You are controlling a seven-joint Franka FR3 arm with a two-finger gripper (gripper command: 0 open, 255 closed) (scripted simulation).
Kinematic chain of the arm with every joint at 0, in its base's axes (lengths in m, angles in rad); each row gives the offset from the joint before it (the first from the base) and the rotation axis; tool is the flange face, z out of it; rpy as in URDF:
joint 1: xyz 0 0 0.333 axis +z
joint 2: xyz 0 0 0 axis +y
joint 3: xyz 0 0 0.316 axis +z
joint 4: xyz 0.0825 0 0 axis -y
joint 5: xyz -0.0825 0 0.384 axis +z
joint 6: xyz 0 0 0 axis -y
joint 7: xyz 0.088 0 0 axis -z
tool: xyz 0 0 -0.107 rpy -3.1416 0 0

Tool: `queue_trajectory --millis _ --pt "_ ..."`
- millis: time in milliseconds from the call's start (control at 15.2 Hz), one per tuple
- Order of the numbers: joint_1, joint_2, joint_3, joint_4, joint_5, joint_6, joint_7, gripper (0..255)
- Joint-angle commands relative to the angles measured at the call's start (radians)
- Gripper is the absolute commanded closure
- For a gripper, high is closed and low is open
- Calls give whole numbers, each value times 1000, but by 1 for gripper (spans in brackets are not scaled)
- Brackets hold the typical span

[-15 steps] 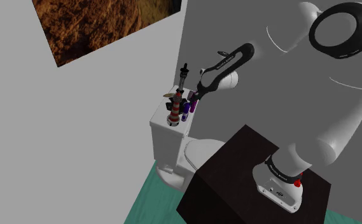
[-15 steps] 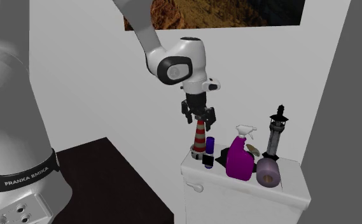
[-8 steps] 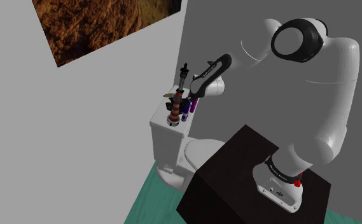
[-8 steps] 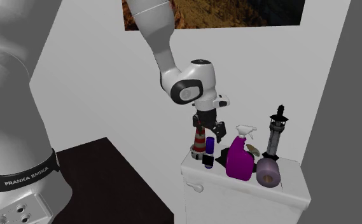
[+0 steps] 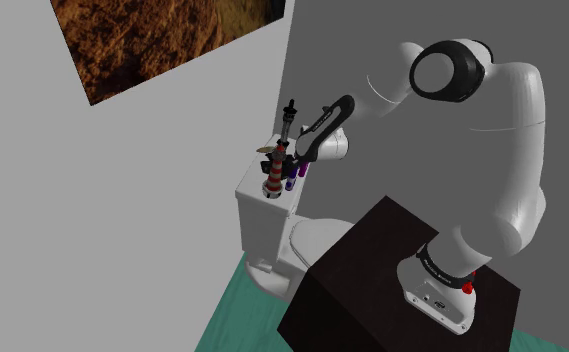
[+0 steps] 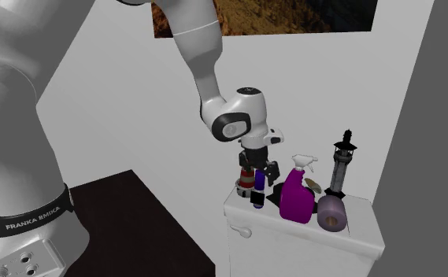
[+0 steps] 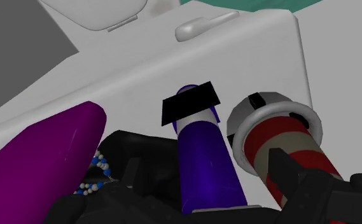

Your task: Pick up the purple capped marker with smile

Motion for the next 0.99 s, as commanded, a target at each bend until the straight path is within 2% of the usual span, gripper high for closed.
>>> queue_trajectory --millis 0,594,924 --pt "-2 6 2 2 1 4 -1 255" --pt "-2 6 2 4 0 3 -1 255" --pt "18 -63 -22 -22 -7 -43 12 255"
